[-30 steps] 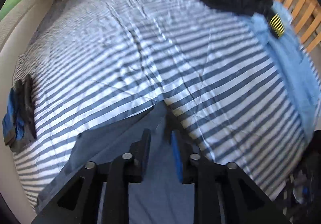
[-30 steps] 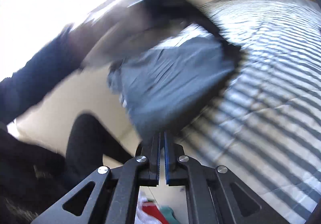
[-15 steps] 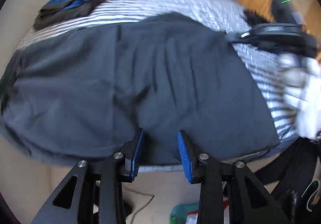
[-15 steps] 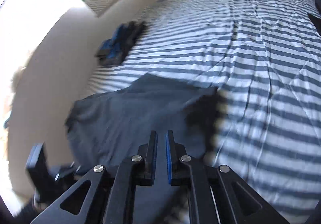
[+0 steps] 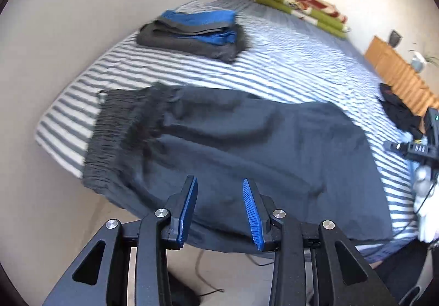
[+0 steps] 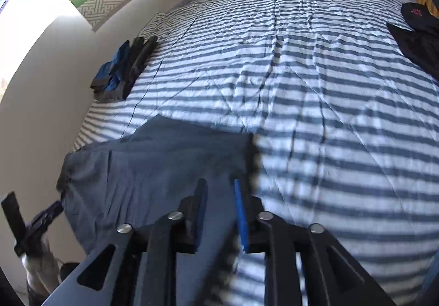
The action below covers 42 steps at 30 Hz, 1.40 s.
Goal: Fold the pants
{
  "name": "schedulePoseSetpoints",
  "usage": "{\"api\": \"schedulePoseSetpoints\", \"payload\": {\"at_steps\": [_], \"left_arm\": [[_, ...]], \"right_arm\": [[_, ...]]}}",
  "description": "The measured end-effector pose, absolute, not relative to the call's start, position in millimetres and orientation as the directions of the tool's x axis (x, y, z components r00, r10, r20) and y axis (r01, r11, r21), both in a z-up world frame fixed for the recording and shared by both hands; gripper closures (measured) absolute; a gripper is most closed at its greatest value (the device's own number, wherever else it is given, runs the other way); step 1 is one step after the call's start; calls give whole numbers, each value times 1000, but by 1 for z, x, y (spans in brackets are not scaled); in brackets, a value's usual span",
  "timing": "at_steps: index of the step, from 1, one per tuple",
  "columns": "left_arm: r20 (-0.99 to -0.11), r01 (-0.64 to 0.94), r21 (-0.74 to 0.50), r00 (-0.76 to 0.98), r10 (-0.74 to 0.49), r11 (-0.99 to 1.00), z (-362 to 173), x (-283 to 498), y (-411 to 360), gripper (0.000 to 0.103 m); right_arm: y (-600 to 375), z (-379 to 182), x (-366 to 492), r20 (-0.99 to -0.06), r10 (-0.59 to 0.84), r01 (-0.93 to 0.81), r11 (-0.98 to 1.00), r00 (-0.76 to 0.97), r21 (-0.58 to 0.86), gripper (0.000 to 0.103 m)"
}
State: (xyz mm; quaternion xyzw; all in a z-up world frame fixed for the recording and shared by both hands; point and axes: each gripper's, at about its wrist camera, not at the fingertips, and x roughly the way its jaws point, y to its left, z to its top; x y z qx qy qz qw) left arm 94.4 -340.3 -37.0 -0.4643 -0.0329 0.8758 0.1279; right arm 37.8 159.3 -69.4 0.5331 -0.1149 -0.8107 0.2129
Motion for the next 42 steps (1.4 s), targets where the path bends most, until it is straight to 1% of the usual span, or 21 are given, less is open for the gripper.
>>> {"api": "schedulePoseSetpoints", "payload": {"at_steps": [3,5,8,11,14,16,18,20,23,25,27,29,31,33,34,35,36,37,38,40,42], "left_arm": [[-784,-341,-148,-531,320,-928,-33,115,-293,65],[-786,-428,-136,-503,360,-894,-32,127,-258,62],[-798,-488,-144,-457,393,-861,-44,133,-224,62],[-848,-529,-121,-385,365,-840,-73,141,-201,62],[-865,-547,-50,-395,310,-836,-88,149,-191,62],[-855,-540,-59,-406,321,-840,-80,154,-192,62],[-829,-538,-91,-425,363,-838,-65,161,-191,61],[-812,-562,-84,-440,383,-823,-55,168,-187,59],[-802,-625,-70,-429,416,-778,-47,185,-169,57],[-800,-674,-35,-424,425,-738,-44,199,-152,49],[-798,-708,-12,-419,434,-706,-43,210,-139,46],[-800,-743,1,-402,445,-670,-41,223,-126,46],[-809,-769,32,-395,436,-638,-45,231,-113,46],[-817,-788,81,-403,412,-610,-50,234,-98,46],[-820,-796,91,-401,408,-599,-52,234,-95,46],[-823,-801,96,-397,405,-590,-54,235,-91,46],[-824,-806,102,-397,404,-583,-54,236,-87,46],[-824,-811,107,-396,404,-576,-55,238,-85,45],[-825,-819,114,-394,406,-562,-54,239,-82,44],[-818,-836,139,-399,414,-531,-54,245,-76,38],[-808,-836,159,-415,418,-525,-52,248,-70,37]], "right_arm": [[171,-73,66,-814,-491,212,-870,-309,445,75],[175,-76,88,-812,-510,206,-860,-283,468,75],[175,-84,119,-807,-540,207,-840,-240,501,75],[169,-94,141,-808,-555,209,-829,-198,519,75],[163,-106,155,-809,-567,206,-820,-157,535,75],[160,-112,159,-783,-609,184,-790,-126,585,75],[160,-113,160,-745,-658,161,-751,-106,640,75],[158,-113,160,-720,-688,142,-724,-86,675,75],[153,-114,161,-732,-678,143,-733,-71,665,75],[151,-116,162,-713,-700,124,-712,-45,691,73],[155,-116,161,-673,-739,88,-673,-36,735,73],[158,-114,160,-674,-737,83,-676,-51,732,72],[156,-115,158,-695,-716,85,-697,-58,712,71],[152,-118,156,-710,-702,91,-712,-50,697,71],[148,-119,156,-720,-692,102,-720,-43,686,71],[146,-119,156,-723,-689,110,-723,-42,682,74],[144,-117,156,-727,-685,118,-726,-41,677,89],[144,-114,156,-725,-688,122,-723,-41,679,93],[145,-111,155,-713,-700,123,-712,-43,691,93],[147,-103,151,-682,-730,113,-683,-50,722,96],[151,-97,146,-651,-758,102,-652,-49,752,96]]}}
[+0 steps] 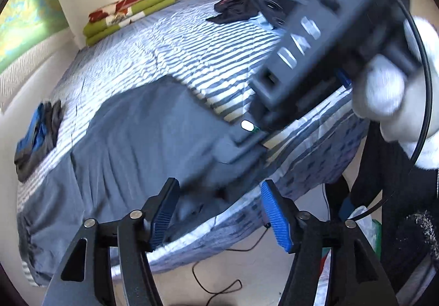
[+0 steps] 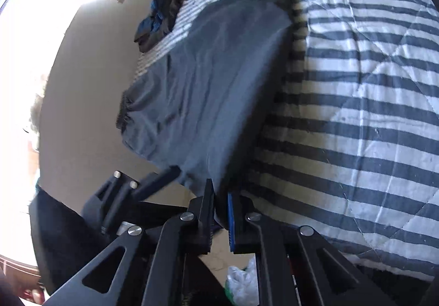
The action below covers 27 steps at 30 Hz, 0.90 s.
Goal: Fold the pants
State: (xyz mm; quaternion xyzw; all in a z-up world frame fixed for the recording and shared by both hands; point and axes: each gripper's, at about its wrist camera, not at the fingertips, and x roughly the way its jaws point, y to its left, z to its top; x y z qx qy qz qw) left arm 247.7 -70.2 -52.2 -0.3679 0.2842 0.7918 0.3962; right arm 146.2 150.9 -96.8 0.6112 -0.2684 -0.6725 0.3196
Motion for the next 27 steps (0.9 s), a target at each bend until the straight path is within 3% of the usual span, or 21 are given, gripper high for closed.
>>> {"api": "schedulePoseSetpoints", "payload": {"at_steps": [6,8,9,10,13,14,16,21,24,27], "left_arm": [[-776,-811,153,-453,439,-565,-56,232,-61,37],[-771,-794,174,-478,421,-582,-59,229,-60,54],[-777,-793,163,-469,419,-587,-61,227,-60,72],[-783,-794,140,-454,425,-591,-62,224,-62,82],[-780,-789,112,-446,438,-604,-60,220,-67,93],[-780,-785,112,-450,436,-609,-60,219,-68,93],[-772,-780,97,-451,448,-618,-57,220,-72,94],[-751,-769,60,-455,479,-637,-55,226,-81,94],[-753,-767,49,-450,481,-640,-54,225,-80,95],[-749,-766,30,-443,493,-642,-50,227,-80,95]], "right_arm": [[152,-88,136,-592,-805,67,-593,-26,803,96],[153,-86,135,-596,-803,74,-596,-24,800,96],[154,-85,135,-599,-800,80,-599,-23,797,96],[155,-84,134,-606,-795,91,-606,-28,790,96],[173,-80,128,-615,-783,90,-622,-96,778,91],[180,-80,122,-611,-782,71,-621,-119,781,88],[194,-83,104,-637,-746,13,-651,-193,759,66],[184,-106,53,-702,-686,-50,-707,-191,705,63],[180,-123,26,-659,-729,-107,-651,-188,751,62],[175,-132,5,-681,-699,-158,-664,-216,731,62]]}}
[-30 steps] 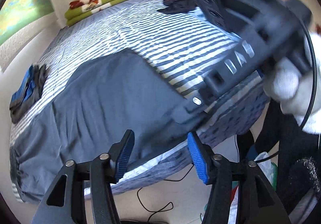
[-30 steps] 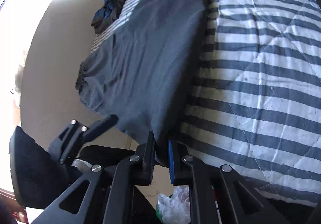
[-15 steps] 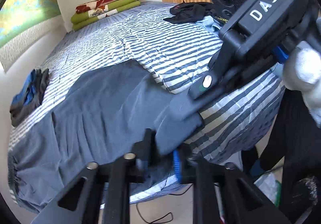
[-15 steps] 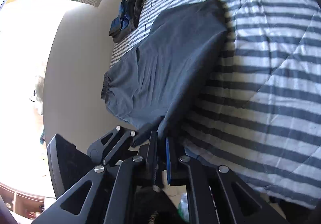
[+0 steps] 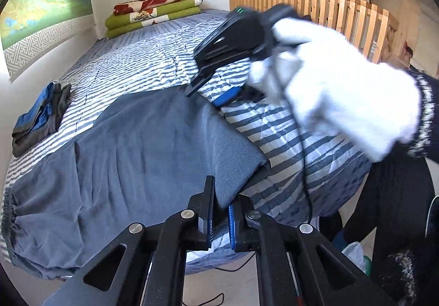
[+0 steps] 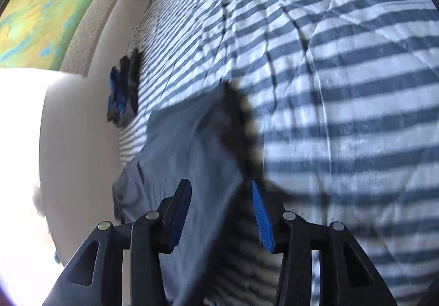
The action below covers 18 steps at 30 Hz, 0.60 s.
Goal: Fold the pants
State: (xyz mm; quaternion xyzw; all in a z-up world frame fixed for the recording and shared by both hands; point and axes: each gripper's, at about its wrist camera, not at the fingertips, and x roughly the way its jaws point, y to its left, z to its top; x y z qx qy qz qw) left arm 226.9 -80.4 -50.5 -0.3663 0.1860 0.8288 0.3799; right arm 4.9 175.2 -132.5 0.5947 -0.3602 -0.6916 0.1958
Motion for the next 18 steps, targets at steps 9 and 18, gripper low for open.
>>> {"api": "schedulePoseSetpoints", "payload": {"at_steps": [9,18], "left_arm": [[-687,-734,-58,-463,560,-677,-30,234,-114,98],[-696,-763,-163,-361,621,-626,-21,226,-160,97]], "right_arm": [[148,-86,0,-666,-682,-98,-673,-302,733,98],[127,-50,8,-728,-590,-88,-753,-349,652,99]]}}
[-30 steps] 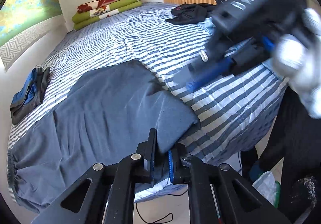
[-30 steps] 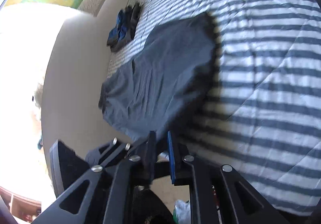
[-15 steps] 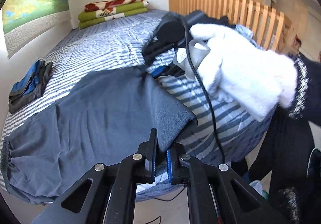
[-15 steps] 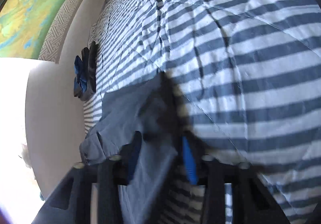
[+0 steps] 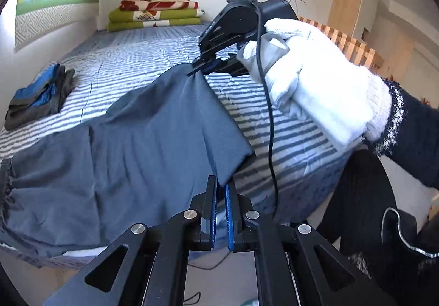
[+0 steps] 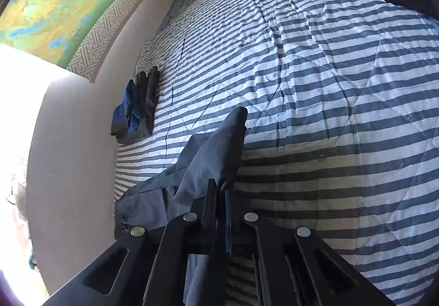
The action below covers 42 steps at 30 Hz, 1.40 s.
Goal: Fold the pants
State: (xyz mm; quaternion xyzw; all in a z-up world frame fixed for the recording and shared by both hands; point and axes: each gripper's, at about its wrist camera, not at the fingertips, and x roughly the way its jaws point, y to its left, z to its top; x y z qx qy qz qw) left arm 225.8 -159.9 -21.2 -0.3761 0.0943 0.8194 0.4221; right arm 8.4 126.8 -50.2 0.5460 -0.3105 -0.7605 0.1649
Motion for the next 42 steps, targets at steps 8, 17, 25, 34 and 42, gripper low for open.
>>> {"api": "schedulePoseSetpoints", "payload": {"at_steps": [8,17,25,34,42], "left_arm": [[-753,-790,-152,-298,587,-595,-15,217,-194,90],[-792,-739,-106,-342,506,-665,-20,63,-114,91],[-870,-657,145,-440,221,-740,-102,-13,-61,89],[-844,-582,58,-463,272,-811,-62,-12,-109,88],[-816,-720,-2,-399,417,-694,-33,125,-123,75]], "right_arm": [[148,-50,21,-722,-595,-100,-744,-353,661,99],[148,-71,11,-744,-580,-90,-766,-331,637,99],[158,-109,-4,-768,-575,-106,-777,-282,621,99],[184,-115,3,-755,-605,-35,-774,-254,632,85],[199,-120,84,-710,-694,60,-719,-118,693,75]]}}
